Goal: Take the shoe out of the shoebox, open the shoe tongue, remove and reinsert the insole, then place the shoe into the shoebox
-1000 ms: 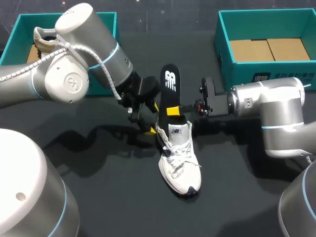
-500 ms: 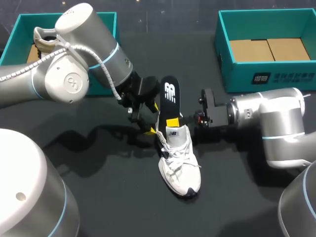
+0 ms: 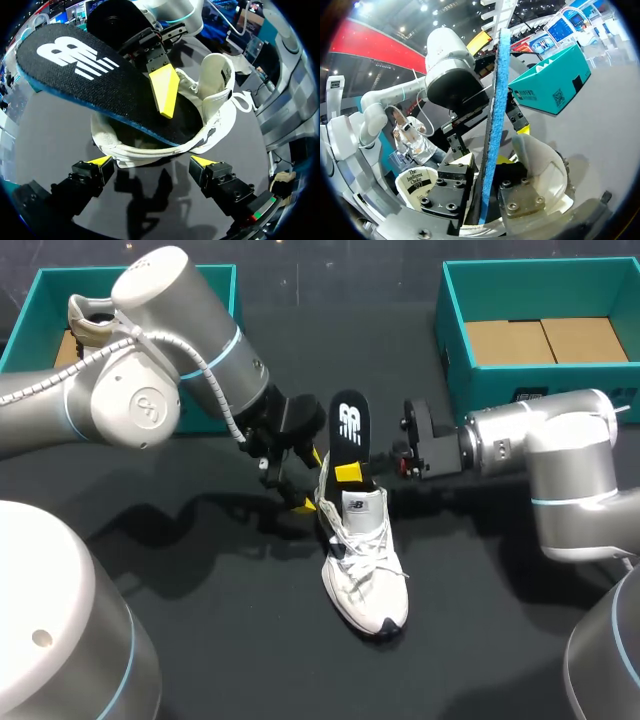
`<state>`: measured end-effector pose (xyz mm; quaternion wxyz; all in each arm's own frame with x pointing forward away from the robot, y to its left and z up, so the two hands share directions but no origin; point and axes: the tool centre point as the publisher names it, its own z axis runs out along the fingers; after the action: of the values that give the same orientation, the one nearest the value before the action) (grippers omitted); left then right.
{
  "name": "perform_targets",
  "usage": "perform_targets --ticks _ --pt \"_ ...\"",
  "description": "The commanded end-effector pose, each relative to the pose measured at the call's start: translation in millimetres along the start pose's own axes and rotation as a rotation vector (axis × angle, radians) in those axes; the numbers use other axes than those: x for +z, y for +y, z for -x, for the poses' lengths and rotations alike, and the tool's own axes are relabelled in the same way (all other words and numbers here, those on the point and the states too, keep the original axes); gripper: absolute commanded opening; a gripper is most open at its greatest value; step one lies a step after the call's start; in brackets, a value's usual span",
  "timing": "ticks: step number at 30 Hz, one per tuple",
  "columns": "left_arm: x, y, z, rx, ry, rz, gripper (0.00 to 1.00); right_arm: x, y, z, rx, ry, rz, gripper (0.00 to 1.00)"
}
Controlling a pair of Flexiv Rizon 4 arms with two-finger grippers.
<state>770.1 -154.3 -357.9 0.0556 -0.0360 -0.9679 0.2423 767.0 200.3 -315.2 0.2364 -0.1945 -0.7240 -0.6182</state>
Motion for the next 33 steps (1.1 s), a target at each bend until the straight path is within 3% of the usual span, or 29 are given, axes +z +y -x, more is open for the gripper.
perform_targets --ticks 1,8,10,11,13,24,33 --pt "-0.2 0.0 -0.3 0.000 -0.001 0.002 1.00 -2.3 7.9 -2.7 -0.019 -0.001 -0.015 0.21" --pt "-0.2 0.0 -0.3 0.000 -0.001 0.002 1.00 -2.0 19.7 0.5 -0.069 0.009 -0.031 0.18" --pt "-0.2 0.0 -0.3 0.000 -0.001 0.002 1.00 -1.0 21.7 2.8 -0.077 0.015 -0.032 0.11" --pt "-0.2 0.0 -0.3 0.000 -0.001 0.002 1.00 -0.5 22.1 4.0 -0.079 0.018 -0.032 0.00" --pt "-0.2 0.0 -0.3 0.000 -0.001 0.002 1.00 0.4 21.1 7.2 -0.072 0.023 -0.031 0.00" --pt "-0.2 0.0 -0.3 0.000 -0.001 0.002 1.00 4.0 -12.7 11.4 0.048 0.039 -0.002 0.00" --pt "-0.2 0.0 -0.3 0.000 -0.001 0.002 1.00 6.0 -37.8 0.2 0.143 0.025 0.004 0.00"
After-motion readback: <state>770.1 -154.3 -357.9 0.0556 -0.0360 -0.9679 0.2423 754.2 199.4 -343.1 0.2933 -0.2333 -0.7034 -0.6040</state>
